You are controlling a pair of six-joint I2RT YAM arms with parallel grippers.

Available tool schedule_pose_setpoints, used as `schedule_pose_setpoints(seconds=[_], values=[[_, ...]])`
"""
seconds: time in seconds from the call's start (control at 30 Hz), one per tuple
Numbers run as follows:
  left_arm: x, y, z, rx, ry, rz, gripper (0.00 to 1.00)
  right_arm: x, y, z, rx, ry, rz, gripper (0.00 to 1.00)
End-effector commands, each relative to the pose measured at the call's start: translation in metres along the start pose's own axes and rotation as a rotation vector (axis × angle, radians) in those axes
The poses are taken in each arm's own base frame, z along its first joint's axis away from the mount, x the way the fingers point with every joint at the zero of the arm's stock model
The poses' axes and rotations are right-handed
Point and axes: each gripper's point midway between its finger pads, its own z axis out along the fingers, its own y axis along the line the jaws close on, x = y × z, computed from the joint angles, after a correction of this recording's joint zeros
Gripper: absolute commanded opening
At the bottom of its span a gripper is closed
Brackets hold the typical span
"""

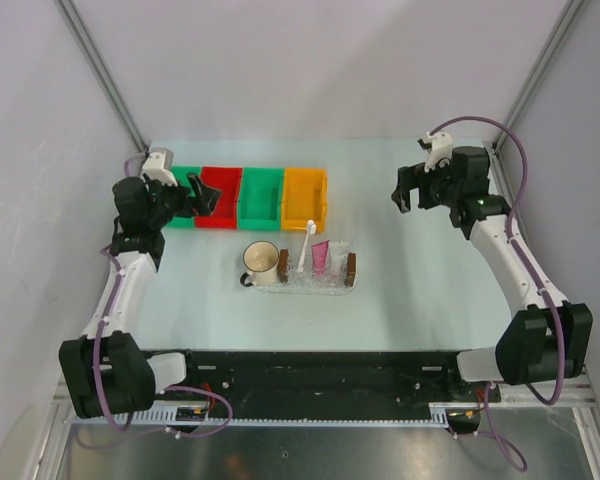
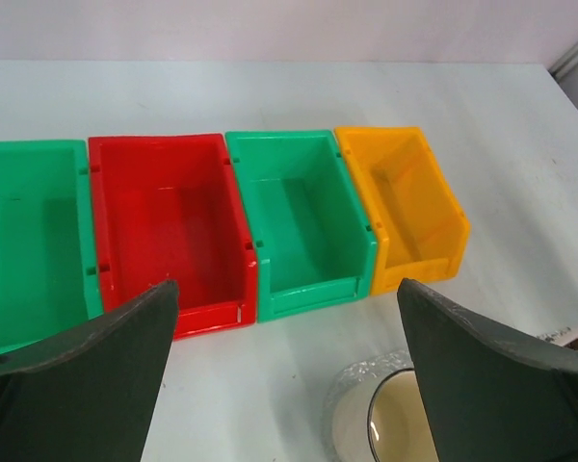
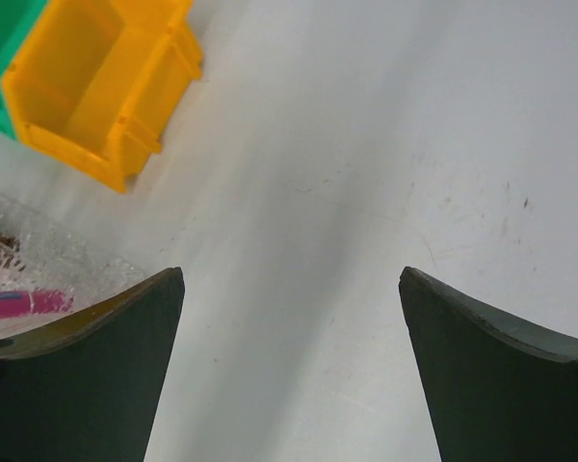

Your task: Prepare toiletry sets of a toothbrush and toothpaste on the tray

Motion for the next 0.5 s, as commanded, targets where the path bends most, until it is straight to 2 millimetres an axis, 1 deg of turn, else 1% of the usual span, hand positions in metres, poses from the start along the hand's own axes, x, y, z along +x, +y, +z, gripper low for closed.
schedule_pose_setpoints(seconds=[0.0, 0.03, 0.1, 0.13, 0.3, 0.37, 0.47], values=[[-0.034, 0.005, -0.006, -0.065, -0.078, -0.008, 1.00, -0.027, -0.021, -0.005, 0.130, -0.062, 0.095, 1.00], [-0.038, 0.004, -0.008, -0.067, -0.084, -0.007, 1.00, -0.029, -0.025, -0.007, 0.156, -0.068, 0.110, 1.00], [-0.039, 0.004, -0.011, -0.074, -0.084, -0.004, 1.00, -0.038, -0.027, -0.012, 0.174, -0.092, 0.133, 1.00], [-0.042, 0.003, -0.013, -0.072, -0.093, 0.010, 1.00, -0.038, -0.026, -0.014, 0.171, -0.093, 0.141, 1.00], [-0.044, -0.010, -0.018, -0.011, -0.096, 0.026, 1.00, -0.048, -0.017, -0.025, 0.112, -0.120, 0.118, 1.00], [-0.045, -0.011, -0.018, -0.010, -0.098, 0.041, 1.00, -0.051, -0.016, -0.028, 0.107, -0.129, 0.088, 1.00], [-0.043, -0.006, -0.020, -0.036, -0.100, 0.063, 1.00, -0.053, -0.016, -0.031, 0.126, -0.140, 0.070, 1.00]])
